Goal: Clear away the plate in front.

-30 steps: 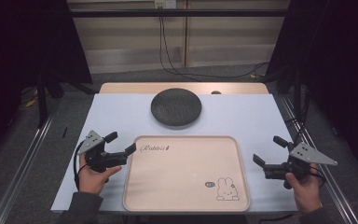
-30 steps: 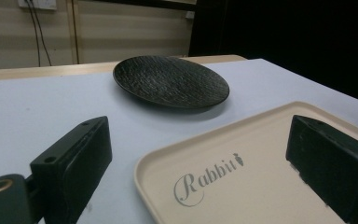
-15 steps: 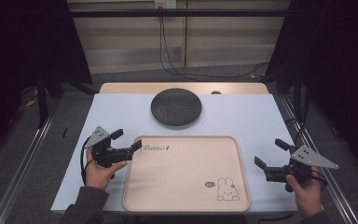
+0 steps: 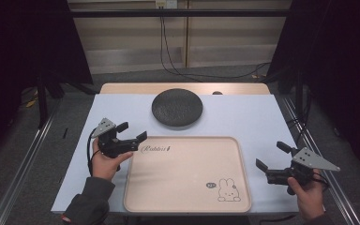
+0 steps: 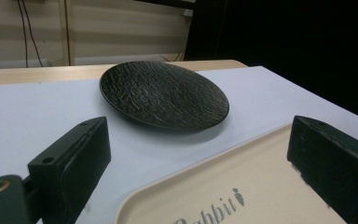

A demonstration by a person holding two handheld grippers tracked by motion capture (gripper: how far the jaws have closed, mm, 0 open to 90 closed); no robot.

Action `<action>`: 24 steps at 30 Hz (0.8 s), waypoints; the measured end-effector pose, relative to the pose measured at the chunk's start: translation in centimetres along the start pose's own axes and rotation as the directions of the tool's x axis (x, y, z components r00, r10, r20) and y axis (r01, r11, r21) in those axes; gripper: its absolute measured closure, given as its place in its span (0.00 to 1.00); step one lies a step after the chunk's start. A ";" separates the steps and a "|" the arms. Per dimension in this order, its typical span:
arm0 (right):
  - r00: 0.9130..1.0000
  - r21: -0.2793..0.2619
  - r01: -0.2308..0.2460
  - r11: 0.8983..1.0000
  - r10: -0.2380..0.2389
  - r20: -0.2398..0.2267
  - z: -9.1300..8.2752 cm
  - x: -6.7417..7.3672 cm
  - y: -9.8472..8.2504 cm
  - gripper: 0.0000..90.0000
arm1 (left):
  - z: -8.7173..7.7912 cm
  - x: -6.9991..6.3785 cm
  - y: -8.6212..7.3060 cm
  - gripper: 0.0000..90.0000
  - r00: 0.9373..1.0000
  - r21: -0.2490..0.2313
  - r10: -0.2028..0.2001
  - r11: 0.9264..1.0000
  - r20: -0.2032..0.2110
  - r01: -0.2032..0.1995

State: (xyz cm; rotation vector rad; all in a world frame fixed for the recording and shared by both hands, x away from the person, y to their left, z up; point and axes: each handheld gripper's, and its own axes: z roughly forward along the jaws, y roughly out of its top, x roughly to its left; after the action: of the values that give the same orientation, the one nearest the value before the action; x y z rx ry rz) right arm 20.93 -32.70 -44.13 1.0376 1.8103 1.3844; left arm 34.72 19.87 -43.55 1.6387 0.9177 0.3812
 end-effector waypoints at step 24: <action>1.000 0.018 0.027 0.999 -0.027 0.001 -0.3 0.3 -0.3 0.00 | 6.0 2.0 2.2 0.09 0.996 0.010 -0.087 0.996 -0.036 0.087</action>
State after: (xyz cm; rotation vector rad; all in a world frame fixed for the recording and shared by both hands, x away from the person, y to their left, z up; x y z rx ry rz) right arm 20.50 -32.59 -44.37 1.0191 1.8325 1.3542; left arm 40.90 17.24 -43.69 1.6008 1.0161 0.3466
